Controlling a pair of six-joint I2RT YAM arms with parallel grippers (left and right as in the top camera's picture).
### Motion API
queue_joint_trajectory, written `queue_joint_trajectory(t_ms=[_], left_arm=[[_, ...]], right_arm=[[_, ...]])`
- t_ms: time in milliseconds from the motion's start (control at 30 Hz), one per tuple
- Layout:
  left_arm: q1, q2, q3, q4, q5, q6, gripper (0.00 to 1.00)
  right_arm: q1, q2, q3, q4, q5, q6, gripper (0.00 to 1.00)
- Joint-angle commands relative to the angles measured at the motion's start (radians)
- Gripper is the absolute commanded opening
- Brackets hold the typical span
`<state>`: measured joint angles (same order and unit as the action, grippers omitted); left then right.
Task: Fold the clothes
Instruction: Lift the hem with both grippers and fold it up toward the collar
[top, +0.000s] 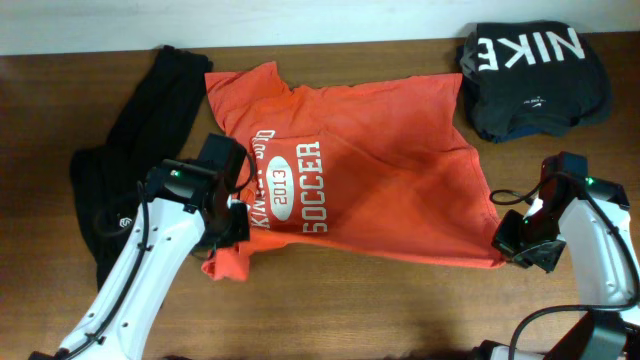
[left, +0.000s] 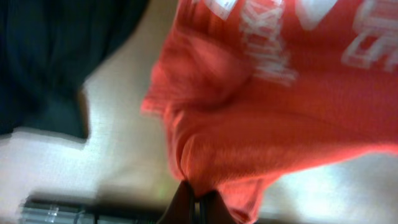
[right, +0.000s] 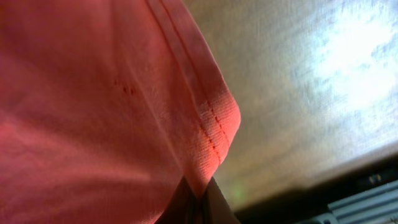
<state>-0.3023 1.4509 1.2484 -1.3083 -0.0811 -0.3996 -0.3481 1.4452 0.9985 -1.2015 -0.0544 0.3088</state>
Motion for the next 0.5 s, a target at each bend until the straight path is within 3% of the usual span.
queue_joint_trajectory(t_ms=[0, 200, 467], left_arm=[[0.004, -0.001, 0.02, 0.127, -0.025, 0.035, 0.01], [0.004, 0.066, 0.019, 0.408, -0.021, 0.062, 0.01], [0.004, 0.227, 0.018, 0.491, -0.105, 0.103, 0.01]], right_arm=[[-0.006, -0.014, 0.022, 0.04, -0.006, -0.013, 0.04], [-0.003, -0.014, 0.022, 0.206, -0.1, -0.013, 0.04], [0.084, -0.006, 0.021, 0.413, -0.1, -0.017, 0.04]])
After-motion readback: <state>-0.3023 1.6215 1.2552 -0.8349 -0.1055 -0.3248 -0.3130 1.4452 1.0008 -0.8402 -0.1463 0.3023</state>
